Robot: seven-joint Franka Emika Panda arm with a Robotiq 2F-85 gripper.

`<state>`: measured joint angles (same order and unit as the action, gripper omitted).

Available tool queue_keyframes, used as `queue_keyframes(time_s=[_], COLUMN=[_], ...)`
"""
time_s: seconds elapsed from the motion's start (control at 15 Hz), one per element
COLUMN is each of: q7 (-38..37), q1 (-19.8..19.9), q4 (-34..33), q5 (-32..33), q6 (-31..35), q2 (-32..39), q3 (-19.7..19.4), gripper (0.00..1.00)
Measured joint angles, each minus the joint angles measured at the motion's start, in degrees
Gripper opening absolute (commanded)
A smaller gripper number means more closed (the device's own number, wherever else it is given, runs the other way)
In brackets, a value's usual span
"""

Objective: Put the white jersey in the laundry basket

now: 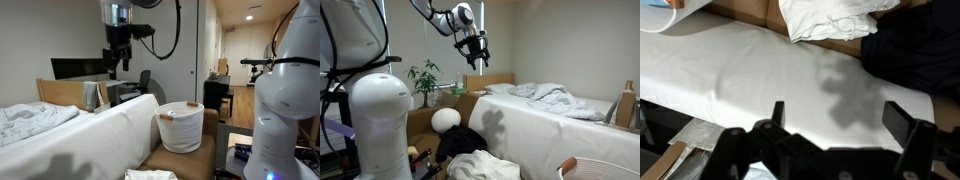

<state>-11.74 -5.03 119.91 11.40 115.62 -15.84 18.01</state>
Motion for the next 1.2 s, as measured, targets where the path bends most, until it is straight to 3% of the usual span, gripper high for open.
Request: queue_keyframes(time_s=[0.53,0.93,1.2], q7=[1.92,11.20,15.70], q1=[-0.20,-0.30,-0.26], q4=[1.50,6.16,7.25], q5=[0.74,-6.25,-10.93], q6=[8.59,22.16,27.34], q2=[8.40,15.05,21.01], q3=[-5.09,-9.23,-10.68], gripper=[1.00,1.00,1.00])
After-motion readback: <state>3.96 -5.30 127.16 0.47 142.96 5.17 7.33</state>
